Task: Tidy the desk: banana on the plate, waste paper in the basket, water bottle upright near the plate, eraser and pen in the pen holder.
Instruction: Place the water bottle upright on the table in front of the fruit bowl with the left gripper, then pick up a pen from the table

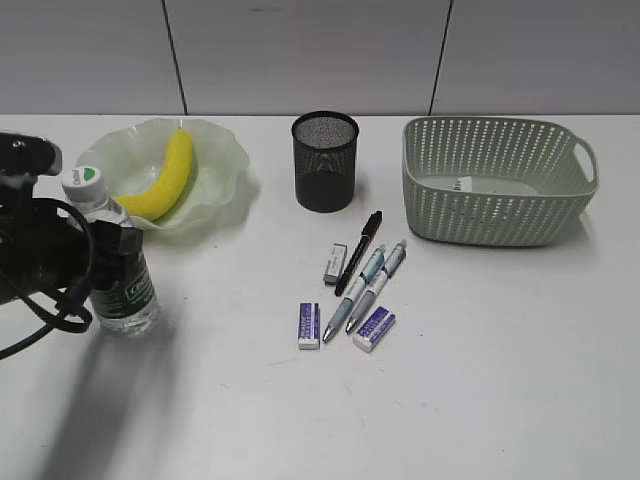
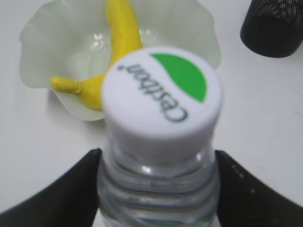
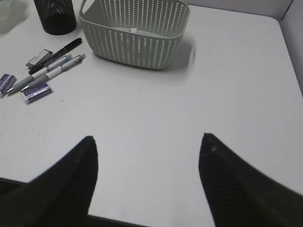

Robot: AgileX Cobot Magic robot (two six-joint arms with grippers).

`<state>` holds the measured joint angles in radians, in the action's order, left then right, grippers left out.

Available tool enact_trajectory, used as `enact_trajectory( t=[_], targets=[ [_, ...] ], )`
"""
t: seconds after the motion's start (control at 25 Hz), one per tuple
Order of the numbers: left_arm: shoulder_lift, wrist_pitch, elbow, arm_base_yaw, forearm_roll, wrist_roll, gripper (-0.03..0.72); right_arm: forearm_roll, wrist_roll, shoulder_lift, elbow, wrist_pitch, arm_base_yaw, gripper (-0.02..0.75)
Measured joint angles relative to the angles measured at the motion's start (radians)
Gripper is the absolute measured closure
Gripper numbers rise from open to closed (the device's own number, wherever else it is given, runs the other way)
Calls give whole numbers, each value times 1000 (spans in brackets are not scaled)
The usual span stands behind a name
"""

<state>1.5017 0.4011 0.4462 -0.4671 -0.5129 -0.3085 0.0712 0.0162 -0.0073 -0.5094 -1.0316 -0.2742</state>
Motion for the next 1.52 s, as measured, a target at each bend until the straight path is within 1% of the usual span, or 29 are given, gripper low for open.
enact_trajectory(
  t=[0.04, 0.2, 0.28, 0.6, 0.76, 0.84, 0.92, 1.0, 1.08, 1.16, 1.28, 1.32, 1.4, 1.52],
  targets=[
    [2, 1, 1, 0, 0, 1, 185, 0, 0, 0, 0, 0, 0, 210],
    [-12, -19, 2, 0, -1, 3, 109, 0, 0, 0, 0, 0, 0, 210],
    [-34, -33, 3, 0, -2, 3, 97, 0, 0, 0, 0, 0, 0, 210],
    [-171, -41, 42, 0, -2, 3, 97, 0, 0, 0, 0, 0, 0, 210],
    [-326, -75, 71, 0, -2, -10, 100, 0, 0, 0, 0, 0, 0, 210],
    [-428, -130, 84, 2, -2, -46, 100, 0, 0, 0, 0, 0, 0, 210],
    [-540, -237, 92, 18, -1, -80, 100, 0, 0, 0, 0, 0, 0, 210],
    [-638, -376, 93, 51, 8, -94, 100, 0, 0, 0, 0, 0, 0, 210],
    [-765, -542, 97, 106, 41, -96, 102, 0, 0, 0, 0, 0, 0, 210],
    [-849, -720, 115, 182, 103, -86, 120, 0, 0, 0, 0, 0, 0, 210],
    [-961, -985, 154, 302, 253, -5, 173, 0, 0, 13, 0, 0, 0, 210],
    [-994, -1062, 164, 325, 310, 56, 195, 0, 0, 16, 0, 0, 0, 210],
    [-1045, -1202, 172, 343, 380, 168, 223, 0, 0, 25, 0, 0, 0, 210],
    [-1098, -1449, 173, 347, 434, 241, 246, -1, 0, 36, 0, 0, 0, 210]
  ],
)
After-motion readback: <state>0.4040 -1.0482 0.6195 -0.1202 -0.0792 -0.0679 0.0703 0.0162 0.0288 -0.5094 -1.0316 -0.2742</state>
